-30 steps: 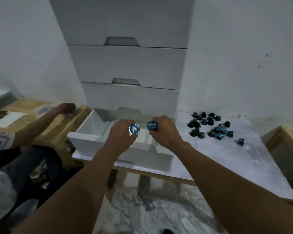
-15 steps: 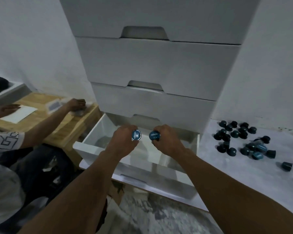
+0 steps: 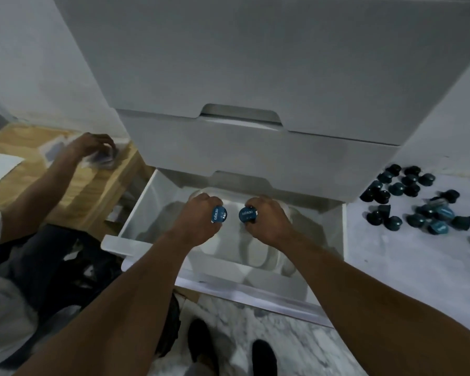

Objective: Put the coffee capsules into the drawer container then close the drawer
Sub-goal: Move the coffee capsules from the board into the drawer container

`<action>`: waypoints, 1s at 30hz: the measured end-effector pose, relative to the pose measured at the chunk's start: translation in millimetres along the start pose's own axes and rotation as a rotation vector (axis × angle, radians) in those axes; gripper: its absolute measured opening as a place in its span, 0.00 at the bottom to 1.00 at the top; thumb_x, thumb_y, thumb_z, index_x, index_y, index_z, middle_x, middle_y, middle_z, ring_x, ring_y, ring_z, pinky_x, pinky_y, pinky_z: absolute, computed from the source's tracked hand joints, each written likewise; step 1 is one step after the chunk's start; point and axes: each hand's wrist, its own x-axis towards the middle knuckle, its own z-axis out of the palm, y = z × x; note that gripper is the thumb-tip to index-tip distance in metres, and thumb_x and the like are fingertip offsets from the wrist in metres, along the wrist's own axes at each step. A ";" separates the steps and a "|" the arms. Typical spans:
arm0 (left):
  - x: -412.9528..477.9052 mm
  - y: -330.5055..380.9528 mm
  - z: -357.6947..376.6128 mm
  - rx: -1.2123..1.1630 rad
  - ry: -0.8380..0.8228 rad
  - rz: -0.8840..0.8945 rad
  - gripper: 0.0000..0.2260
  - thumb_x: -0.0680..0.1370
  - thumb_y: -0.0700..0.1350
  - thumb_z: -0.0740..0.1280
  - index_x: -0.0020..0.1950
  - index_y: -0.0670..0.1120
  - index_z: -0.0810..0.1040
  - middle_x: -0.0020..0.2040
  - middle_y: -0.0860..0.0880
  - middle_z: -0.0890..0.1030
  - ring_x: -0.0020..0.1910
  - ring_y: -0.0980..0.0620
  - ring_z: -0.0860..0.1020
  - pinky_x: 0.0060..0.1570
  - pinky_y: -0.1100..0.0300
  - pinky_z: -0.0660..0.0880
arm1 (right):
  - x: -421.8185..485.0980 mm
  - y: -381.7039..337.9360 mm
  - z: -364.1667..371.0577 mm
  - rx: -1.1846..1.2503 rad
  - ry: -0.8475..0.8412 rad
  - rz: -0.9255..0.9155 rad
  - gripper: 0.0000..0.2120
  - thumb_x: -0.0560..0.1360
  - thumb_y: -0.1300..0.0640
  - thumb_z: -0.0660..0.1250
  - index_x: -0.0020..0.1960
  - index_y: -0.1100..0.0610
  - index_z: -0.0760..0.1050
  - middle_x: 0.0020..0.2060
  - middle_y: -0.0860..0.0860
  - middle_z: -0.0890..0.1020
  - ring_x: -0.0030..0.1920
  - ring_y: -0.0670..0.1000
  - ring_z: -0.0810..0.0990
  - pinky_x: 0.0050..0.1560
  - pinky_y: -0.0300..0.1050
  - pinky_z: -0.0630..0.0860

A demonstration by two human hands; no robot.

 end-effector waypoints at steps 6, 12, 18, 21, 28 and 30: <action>22.2 -42.9 -2.4 0.028 -0.094 0.066 0.23 0.75 0.48 0.69 0.69 0.51 0.70 0.65 0.48 0.74 0.61 0.49 0.74 0.52 0.61 0.69 | 13.5 -20.0 22.0 -0.009 0.001 0.101 0.17 0.69 0.60 0.71 0.57 0.58 0.76 0.54 0.56 0.79 0.54 0.56 0.77 0.53 0.42 0.71; 38.4 -68.6 -7.4 0.090 -0.203 0.306 0.18 0.77 0.48 0.66 0.67 0.51 0.72 0.63 0.48 0.74 0.59 0.50 0.73 0.44 0.67 0.61 | 15.3 -36.2 37.6 -0.053 -0.032 0.213 0.21 0.70 0.57 0.72 0.62 0.53 0.75 0.56 0.54 0.79 0.57 0.55 0.77 0.54 0.41 0.70; 45.1 -83.1 11.9 0.042 -0.326 0.381 0.15 0.73 0.45 0.70 0.60 0.48 0.77 0.54 0.46 0.79 0.51 0.47 0.77 0.44 0.59 0.72 | 7.4 -46.2 48.6 -0.102 -0.129 0.268 0.20 0.69 0.59 0.73 0.60 0.55 0.76 0.55 0.55 0.79 0.55 0.55 0.77 0.53 0.42 0.73; 47.8 -86.7 20.4 0.042 -0.358 0.403 0.18 0.72 0.46 0.72 0.61 0.47 0.76 0.56 0.45 0.78 0.52 0.47 0.76 0.51 0.56 0.75 | 5.9 -48.3 52.7 -0.100 -0.205 0.261 0.20 0.69 0.59 0.73 0.60 0.56 0.76 0.55 0.55 0.79 0.54 0.54 0.78 0.51 0.41 0.73; 54.4 -91.1 34.1 0.075 -0.429 0.394 0.20 0.71 0.46 0.74 0.60 0.46 0.76 0.57 0.44 0.78 0.52 0.46 0.76 0.53 0.55 0.76 | 8.3 -42.3 59.1 -0.093 -0.304 0.276 0.20 0.67 0.58 0.75 0.58 0.55 0.76 0.55 0.54 0.80 0.52 0.54 0.78 0.51 0.43 0.76; 55.1 -90.7 37.3 0.090 -0.451 0.395 0.20 0.70 0.45 0.75 0.60 0.46 0.75 0.57 0.44 0.77 0.52 0.46 0.76 0.54 0.54 0.76 | 8.6 -40.5 59.4 -0.086 -0.310 0.282 0.20 0.66 0.57 0.76 0.56 0.53 0.77 0.53 0.54 0.81 0.50 0.54 0.79 0.49 0.42 0.76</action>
